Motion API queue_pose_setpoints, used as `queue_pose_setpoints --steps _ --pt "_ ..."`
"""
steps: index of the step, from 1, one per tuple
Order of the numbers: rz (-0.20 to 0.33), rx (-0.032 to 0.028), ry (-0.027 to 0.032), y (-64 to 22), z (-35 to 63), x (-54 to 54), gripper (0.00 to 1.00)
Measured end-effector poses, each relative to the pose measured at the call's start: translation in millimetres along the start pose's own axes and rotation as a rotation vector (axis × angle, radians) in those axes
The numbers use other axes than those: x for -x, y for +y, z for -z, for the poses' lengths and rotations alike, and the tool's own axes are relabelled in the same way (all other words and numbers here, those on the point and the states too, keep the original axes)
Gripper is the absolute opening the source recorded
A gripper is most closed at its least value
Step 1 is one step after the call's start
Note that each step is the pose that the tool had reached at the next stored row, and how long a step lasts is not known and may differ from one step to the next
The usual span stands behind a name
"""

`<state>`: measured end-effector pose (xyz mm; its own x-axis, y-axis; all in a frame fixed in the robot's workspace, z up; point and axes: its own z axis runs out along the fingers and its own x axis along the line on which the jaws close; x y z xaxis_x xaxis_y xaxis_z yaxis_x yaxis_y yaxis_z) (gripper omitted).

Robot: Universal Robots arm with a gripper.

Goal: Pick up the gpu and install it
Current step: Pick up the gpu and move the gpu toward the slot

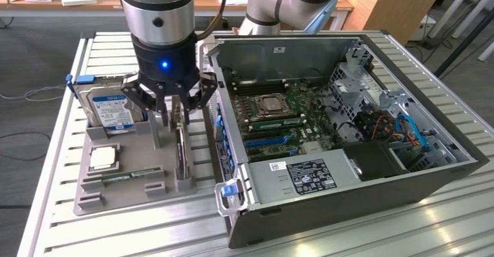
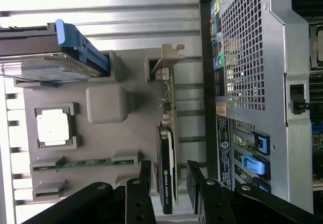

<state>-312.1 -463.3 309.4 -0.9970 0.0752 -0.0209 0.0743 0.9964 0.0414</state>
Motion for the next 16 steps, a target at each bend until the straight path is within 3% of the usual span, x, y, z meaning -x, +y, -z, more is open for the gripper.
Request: queue_pose_setpoints --steps 6,16 --pt "0.0 -0.0002 0.0002 -0.5 -8.4 -0.2 0.42" --pt "0.0 -0.0003 0.0007 -0.8 -10.7 1.7 0.42"
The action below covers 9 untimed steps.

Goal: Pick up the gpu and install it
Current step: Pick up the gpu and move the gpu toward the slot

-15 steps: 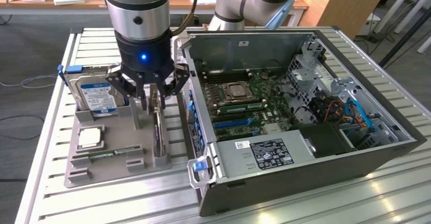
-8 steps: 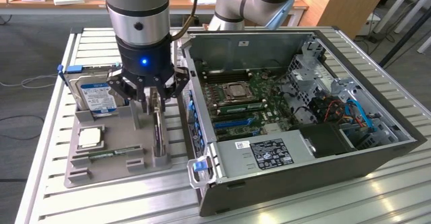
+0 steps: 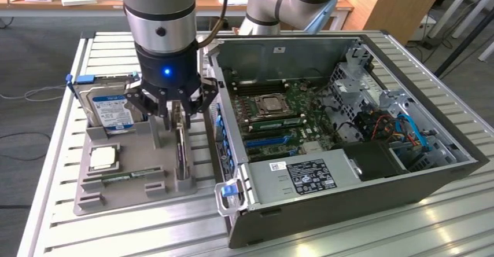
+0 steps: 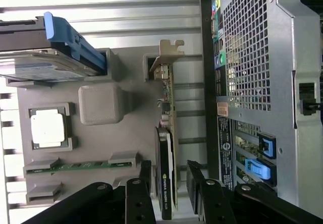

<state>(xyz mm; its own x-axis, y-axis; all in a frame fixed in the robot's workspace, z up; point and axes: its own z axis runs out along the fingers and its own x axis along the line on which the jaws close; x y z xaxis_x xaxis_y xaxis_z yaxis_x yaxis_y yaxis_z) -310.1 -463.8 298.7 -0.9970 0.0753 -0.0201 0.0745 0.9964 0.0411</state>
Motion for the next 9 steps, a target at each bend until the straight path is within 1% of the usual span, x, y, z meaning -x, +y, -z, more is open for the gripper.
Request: queue_pose_setpoints --steps 9 --pt "0.0 0.0 0.0 -2.5 -15.6 0.3 0.42"
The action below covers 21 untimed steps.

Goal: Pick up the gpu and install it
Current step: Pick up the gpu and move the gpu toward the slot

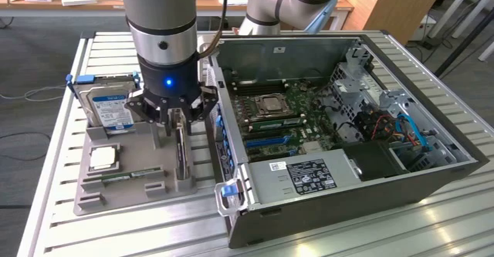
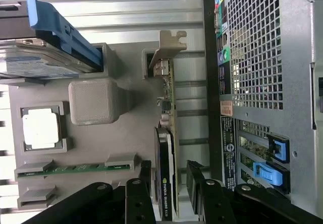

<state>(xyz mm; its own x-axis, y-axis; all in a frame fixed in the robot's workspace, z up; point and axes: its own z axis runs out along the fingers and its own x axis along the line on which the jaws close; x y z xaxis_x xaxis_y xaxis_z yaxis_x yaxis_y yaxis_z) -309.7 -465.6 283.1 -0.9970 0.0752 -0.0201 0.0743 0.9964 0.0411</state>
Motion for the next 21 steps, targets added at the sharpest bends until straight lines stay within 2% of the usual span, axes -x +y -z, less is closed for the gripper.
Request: queue_pose_setpoints --steps 21 --pt "0.0 0.0 0.0004 -2.1 -24.2 0.2 0.42"
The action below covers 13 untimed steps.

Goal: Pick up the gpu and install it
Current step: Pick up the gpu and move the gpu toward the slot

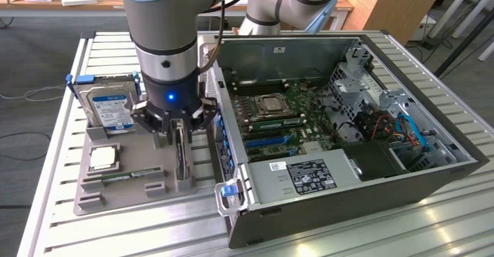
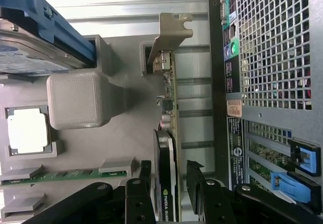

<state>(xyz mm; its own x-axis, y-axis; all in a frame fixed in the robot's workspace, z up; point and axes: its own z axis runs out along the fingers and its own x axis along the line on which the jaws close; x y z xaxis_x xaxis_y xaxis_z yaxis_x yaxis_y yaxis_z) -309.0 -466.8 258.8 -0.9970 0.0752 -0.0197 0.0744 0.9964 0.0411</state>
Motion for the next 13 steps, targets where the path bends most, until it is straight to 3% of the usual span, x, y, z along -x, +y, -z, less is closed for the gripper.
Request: queue_pose_setpoints --steps 13 --pt "0.0 -0.0003 0.0004 -0.6 -10.9 -0.2 0.42"
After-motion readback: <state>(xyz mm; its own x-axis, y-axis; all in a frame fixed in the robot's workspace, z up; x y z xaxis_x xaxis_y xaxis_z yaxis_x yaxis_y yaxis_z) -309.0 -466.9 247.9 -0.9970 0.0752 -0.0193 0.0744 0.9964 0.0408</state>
